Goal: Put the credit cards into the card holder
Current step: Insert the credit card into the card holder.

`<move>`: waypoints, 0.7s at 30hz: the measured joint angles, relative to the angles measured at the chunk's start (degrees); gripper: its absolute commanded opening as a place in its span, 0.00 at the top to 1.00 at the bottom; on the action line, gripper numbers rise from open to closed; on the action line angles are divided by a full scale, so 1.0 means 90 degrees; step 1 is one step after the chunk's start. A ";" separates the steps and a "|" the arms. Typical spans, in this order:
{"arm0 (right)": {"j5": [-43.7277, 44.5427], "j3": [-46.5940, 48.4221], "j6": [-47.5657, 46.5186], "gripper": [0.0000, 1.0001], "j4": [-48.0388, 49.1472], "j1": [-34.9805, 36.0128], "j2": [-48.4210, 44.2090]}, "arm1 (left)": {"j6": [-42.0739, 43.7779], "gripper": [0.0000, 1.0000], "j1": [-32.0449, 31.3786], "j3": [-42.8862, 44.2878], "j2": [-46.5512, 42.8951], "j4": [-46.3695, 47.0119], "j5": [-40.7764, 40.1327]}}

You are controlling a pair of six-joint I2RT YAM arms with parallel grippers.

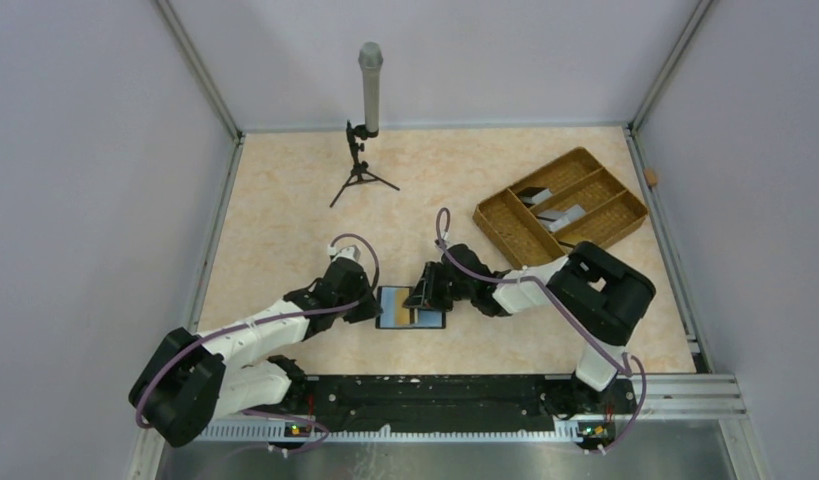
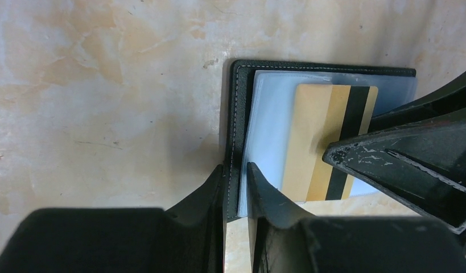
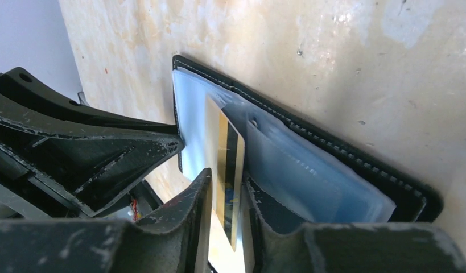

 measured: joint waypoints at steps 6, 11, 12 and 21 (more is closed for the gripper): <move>0.0440 0.0389 -0.0495 0.62 -0.1088 0.0039 -0.0284 | -0.0090 0.79 -0.0007 -0.0036 0.0083 0.0182 0.0316; 0.0896 0.0651 -0.0935 0.54 -0.1928 0.0100 -0.0537 | -0.0148 0.77 -0.0024 -0.0046 0.0126 0.0243 0.0505; 0.0969 0.0690 -0.1018 0.52 -0.2081 0.0104 -0.0585 | -0.0153 0.76 -0.0024 -0.0046 0.0126 0.0248 0.0534; 0.1474 0.0957 -0.1792 0.37 -0.3300 0.0109 -0.0974 | -0.0170 0.66 -0.0032 -0.0046 0.0068 0.0236 0.0719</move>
